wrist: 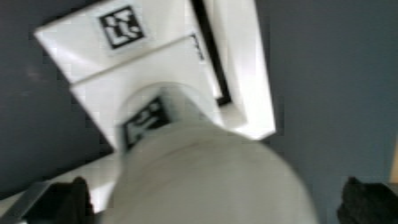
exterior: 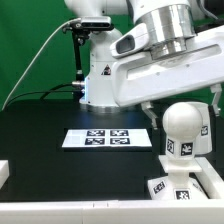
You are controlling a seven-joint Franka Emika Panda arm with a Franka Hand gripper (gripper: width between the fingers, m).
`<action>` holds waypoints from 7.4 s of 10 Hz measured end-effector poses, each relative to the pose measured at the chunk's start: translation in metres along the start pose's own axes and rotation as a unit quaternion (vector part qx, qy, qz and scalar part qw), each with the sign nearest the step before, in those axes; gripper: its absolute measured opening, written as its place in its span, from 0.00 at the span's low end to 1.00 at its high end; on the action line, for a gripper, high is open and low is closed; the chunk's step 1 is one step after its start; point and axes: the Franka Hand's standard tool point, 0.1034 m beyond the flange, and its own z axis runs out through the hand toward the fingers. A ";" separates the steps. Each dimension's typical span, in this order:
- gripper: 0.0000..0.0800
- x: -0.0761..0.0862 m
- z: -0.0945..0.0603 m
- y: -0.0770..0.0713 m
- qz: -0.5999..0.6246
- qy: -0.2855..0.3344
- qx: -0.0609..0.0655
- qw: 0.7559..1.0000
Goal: Assemble lamp
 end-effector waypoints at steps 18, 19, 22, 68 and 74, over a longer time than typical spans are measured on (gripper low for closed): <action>0.84 0.003 0.008 -0.007 -0.064 -0.097 -0.055 0.992; 0.72 0.002 0.009 -0.009 -0.018 -0.094 -0.060 0.994; 0.72 0.000 0.011 -0.018 0.185 -0.068 -0.069 0.978; 0.87 0.012 0.013 -0.022 -0.433 -0.095 -0.080 0.893; 0.72 0.015 0.016 -0.024 -0.446 -0.101 -0.083 0.885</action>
Offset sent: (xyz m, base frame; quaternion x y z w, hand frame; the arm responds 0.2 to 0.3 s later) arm 0.0000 0.0000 0.0000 0.0000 -0.1938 0.0000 0.9810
